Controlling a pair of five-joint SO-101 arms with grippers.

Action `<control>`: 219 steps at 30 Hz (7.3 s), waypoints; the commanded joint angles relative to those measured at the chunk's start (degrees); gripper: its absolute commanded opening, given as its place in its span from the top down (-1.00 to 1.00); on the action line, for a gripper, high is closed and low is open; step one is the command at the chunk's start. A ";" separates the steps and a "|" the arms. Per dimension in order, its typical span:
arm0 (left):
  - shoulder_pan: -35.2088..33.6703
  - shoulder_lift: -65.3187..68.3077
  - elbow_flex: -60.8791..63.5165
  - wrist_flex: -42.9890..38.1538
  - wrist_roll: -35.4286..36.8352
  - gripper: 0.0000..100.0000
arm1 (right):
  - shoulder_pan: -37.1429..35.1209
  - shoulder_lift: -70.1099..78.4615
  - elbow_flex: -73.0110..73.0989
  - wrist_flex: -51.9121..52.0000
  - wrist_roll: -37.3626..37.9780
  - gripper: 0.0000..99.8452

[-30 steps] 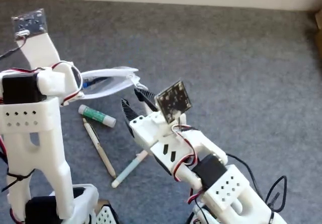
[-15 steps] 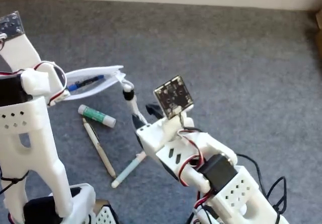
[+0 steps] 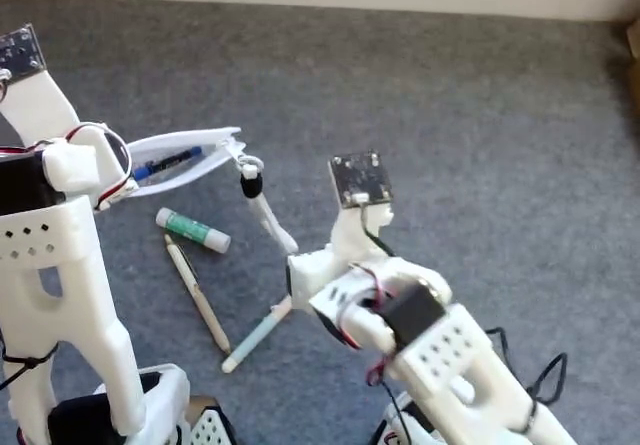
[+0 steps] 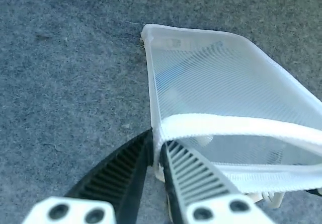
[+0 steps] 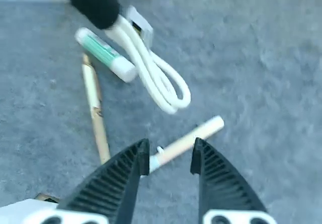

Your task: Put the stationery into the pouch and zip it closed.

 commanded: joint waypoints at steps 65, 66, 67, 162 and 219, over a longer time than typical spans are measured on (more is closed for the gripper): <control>-0.75 -1.10 1.45 -1.85 0.26 0.98 | 4.44 42.07 -6.90 -14.20 -11.43 0.99; -0.75 -1.10 1.45 -1.85 0.26 0.98 | 4.70 40.84 -7.08 -13.93 -11.43 0.99; -0.75 -1.10 1.45 -1.85 0.26 0.98 | 4.88 39.78 -7.08 -13.76 -11.16 0.99; -0.66 -1.10 1.45 -1.49 0.18 0.98 | 3.21 -1.63 -4.97 -70.46 13.63 0.99; -0.75 -0.66 1.45 -2.73 -0.97 0.98 | -7.43 -11.30 14.29 -60.79 46.42 0.60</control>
